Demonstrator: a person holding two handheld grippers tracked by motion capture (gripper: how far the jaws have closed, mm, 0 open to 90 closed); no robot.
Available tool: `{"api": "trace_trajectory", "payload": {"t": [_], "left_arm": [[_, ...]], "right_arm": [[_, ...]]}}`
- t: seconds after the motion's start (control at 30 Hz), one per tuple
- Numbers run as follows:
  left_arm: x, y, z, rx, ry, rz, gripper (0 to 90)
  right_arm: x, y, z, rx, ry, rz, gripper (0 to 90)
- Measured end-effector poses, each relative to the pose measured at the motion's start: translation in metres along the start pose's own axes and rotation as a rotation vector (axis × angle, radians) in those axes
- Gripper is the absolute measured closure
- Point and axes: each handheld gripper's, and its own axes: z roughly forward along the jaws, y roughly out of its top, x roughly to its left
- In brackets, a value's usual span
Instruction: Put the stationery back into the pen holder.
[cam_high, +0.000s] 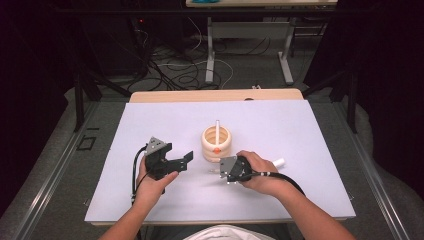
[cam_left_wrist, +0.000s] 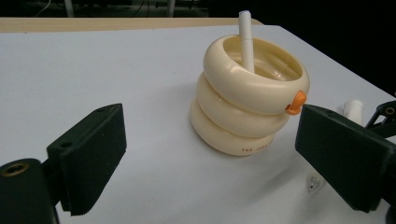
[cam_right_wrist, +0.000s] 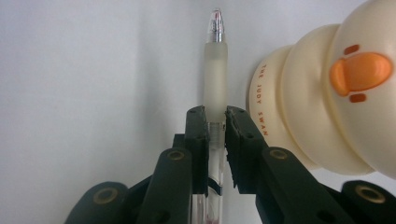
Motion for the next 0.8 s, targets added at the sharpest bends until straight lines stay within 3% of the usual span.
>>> {"api": "trace_trajectory", "payload": {"t": [0.3, 0.57, 0.77, 0.8], "left_arm": [[-0.002, 0.002, -0.003, -0.01, -0.008, 0.009, 16.0], [-0.006, 0.003, -0.004, -0.015, -0.006, 0.026, 20.9], [-0.01, 0.004, -0.005, -0.017, -0.003, 0.049, 26.3], [-0.012, 0.003, -0.005, -0.011, -0.005, 0.041, 26.3]], "right_arm": [[-0.005, 0.0, -0.009, -0.096, -0.005, 0.126, 79.7], [-0.01, -0.003, -0.015, -0.175, 0.02, 0.25, 79.7], [-0.013, -0.009, -0.018, -0.27, 0.017, 0.351, 79.6], [-0.014, -0.01, -0.019, -0.274, 0.017, 0.35, 79.7]]}}
